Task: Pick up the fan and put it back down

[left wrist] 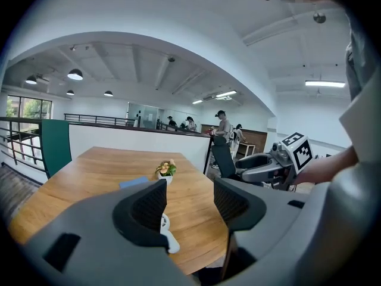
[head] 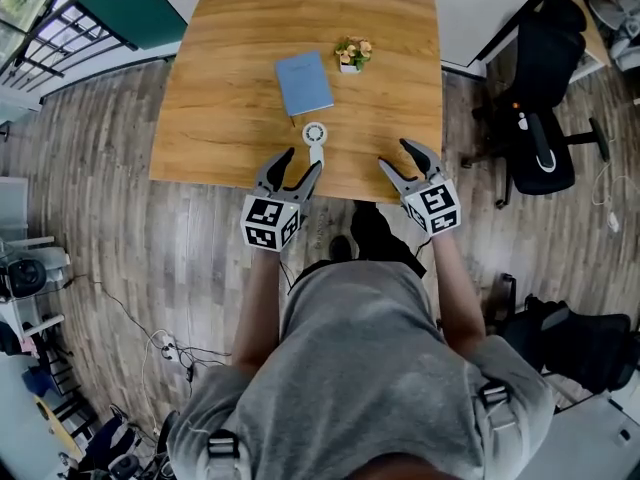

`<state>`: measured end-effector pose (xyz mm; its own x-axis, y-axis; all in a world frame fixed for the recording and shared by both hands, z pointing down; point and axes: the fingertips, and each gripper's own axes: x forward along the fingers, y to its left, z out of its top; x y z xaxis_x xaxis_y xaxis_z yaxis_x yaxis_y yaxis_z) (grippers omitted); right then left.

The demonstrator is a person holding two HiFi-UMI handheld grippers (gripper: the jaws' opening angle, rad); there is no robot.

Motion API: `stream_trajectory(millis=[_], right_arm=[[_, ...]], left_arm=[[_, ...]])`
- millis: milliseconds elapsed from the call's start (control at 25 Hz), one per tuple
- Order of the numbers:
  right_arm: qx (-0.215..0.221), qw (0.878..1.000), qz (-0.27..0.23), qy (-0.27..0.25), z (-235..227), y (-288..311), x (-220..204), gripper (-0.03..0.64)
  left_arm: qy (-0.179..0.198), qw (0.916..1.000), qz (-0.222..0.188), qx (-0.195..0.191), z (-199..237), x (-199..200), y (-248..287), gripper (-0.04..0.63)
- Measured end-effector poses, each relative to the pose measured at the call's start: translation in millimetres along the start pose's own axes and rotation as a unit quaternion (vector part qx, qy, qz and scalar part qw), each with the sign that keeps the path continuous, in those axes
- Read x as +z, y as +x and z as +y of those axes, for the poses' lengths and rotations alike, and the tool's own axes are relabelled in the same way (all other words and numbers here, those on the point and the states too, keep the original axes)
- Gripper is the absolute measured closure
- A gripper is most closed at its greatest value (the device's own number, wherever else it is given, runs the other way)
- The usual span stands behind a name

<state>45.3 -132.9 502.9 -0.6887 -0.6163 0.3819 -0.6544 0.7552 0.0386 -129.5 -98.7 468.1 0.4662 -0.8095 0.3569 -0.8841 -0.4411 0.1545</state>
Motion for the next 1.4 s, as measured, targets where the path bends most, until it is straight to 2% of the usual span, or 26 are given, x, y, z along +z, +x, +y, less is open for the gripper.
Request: stream_trajectory(millis=[200, 480, 880, 1400], right_arm=[[0.005, 1.000, 0.016, 0.006, -11, 11, -10, 0.367], [0.025, 0.999, 0.038, 0.012, -15, 26, -29, 0.368], [0.053, 0.996, 0.068, 0.022, -22, 54, -56, 0.368], [0.090, 0.989, 0.110, 0.030, -18, 71, -93, 0.367]], left_arm=[[0.001, 0.9999, 0.014, 0.000, 6, -6, 18, 0.344], [-0.031, 0.9990, 0.033, 0.007, 16, -28, 40, 0.344], [-0.043, 0.9944, 0.078, 0.056, 49, -64, 74, 0.321], [-0.064, 0.9893, 0.105, 0.079, 72, -108, 116, 0.287]])
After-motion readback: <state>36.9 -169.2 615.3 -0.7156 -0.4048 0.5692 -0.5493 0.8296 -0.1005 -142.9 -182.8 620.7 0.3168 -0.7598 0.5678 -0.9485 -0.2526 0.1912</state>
